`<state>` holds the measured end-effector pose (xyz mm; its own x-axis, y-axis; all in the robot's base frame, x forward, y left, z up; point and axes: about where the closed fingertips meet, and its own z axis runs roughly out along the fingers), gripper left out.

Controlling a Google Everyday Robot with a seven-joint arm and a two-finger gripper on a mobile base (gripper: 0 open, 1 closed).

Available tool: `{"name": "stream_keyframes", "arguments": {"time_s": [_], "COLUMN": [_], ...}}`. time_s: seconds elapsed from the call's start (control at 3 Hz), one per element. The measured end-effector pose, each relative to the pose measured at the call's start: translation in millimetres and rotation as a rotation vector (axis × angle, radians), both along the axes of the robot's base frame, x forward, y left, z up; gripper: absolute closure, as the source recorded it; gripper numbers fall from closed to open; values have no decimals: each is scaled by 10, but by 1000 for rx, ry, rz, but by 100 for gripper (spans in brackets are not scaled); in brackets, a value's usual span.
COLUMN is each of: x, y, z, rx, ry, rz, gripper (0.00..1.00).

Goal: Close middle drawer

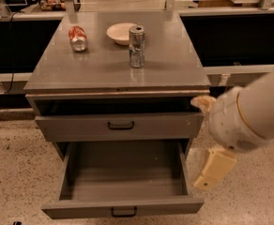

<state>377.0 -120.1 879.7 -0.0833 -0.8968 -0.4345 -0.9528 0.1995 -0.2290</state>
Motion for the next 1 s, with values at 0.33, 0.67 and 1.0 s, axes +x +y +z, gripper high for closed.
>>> {"name": "stream_keyframes", "arguments": {"time_s": [0.33, 0.67, 1.0], "x": [-132, -331, -334], "y": [-245, -452, -447], "z": [-904, -1681, -1694], "rx": [111, 148, 146], "ry": [39, 63, 62], "rz": [-31, -41, -38], "gripper": [0, 0, 0]}}
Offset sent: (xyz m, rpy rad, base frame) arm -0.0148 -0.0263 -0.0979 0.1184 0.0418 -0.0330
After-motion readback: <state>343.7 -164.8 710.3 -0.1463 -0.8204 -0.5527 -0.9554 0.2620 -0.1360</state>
